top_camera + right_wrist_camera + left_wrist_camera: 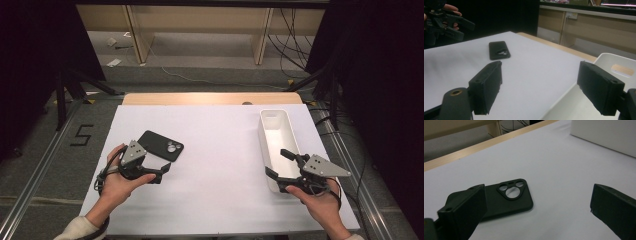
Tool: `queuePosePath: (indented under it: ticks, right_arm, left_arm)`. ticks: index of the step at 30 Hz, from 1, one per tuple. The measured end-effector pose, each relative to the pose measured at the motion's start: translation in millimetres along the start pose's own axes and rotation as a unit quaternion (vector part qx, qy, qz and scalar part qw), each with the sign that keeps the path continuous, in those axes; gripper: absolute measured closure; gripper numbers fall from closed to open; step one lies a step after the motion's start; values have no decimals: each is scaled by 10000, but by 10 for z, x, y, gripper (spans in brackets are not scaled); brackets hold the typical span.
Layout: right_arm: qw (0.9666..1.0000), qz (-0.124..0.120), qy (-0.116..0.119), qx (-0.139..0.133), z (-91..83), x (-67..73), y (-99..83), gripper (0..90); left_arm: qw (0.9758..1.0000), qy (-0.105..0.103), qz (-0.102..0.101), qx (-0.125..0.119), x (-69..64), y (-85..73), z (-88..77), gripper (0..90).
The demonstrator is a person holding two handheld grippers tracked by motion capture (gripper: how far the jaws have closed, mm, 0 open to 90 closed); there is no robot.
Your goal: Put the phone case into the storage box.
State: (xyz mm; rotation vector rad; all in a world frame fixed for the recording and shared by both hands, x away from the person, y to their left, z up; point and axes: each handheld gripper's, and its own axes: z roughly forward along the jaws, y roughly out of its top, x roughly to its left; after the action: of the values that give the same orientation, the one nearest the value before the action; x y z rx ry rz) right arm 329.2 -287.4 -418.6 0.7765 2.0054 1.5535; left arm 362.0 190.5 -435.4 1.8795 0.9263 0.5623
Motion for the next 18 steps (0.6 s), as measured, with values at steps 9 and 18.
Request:
queuePosePath:
  ticks: [9, 18]
  right_arm:
    - [10000, -8, -15, -1, -10, 10, 4, 213]
    - [10000, 33, -44, -5, -7, 6, 1, 215]
  left_arm:
    - [10000, 49, 1, 1, 16, 9, 21, 44]
    - [9984, 553, -77, 133, 160, 53, 128, 394]
